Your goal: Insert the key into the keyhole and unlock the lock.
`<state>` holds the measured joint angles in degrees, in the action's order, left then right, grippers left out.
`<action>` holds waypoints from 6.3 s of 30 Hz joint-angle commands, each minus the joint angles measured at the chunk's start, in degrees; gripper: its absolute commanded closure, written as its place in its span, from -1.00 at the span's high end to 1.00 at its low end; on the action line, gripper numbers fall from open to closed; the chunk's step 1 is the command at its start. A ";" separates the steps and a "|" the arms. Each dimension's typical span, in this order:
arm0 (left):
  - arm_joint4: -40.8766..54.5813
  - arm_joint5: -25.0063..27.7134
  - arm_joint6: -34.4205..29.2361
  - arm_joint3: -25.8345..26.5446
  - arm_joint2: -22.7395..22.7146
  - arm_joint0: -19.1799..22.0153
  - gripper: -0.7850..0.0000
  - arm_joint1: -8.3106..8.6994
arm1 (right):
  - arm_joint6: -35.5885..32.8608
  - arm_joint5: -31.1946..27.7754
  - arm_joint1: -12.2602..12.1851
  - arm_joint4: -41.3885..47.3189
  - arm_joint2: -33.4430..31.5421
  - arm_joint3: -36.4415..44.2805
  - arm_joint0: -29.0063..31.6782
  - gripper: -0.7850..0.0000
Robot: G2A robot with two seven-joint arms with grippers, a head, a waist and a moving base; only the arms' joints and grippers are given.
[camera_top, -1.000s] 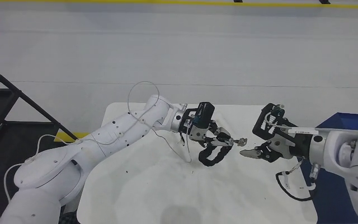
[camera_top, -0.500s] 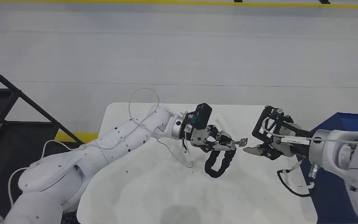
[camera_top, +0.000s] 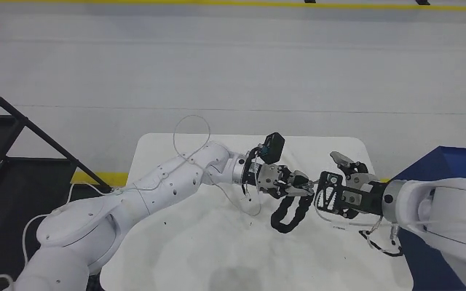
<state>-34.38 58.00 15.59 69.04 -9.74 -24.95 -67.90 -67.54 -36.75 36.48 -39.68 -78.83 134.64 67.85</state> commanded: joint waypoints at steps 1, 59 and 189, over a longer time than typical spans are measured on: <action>2.01 0.00 -1.42 -0.75 0.00 -0.14 -1.00 -0.53 | 0.92 -0.92 -0.63 -0.34 -0.69 0.00 0.22 1.00; 2.54 0.00 -6.23 -3.70 0.00 0.38 -1.00 -4.40 | 10.18 -5.70 -8.58 6.04 -2.39 0.00 -1.55 -0.79; -20.12 0.00 -1.35 -11.08 0.00 -2.67 -1.00 -8.88 | 26.27 4.68 -5.41 18.24 -26.77 -17.47 32.40 -1.00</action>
<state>-55.00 58.00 16.87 57.53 -9.74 -27.34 -76.63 -41.31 -31.75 31.03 -21.12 -104.52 116.80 99.89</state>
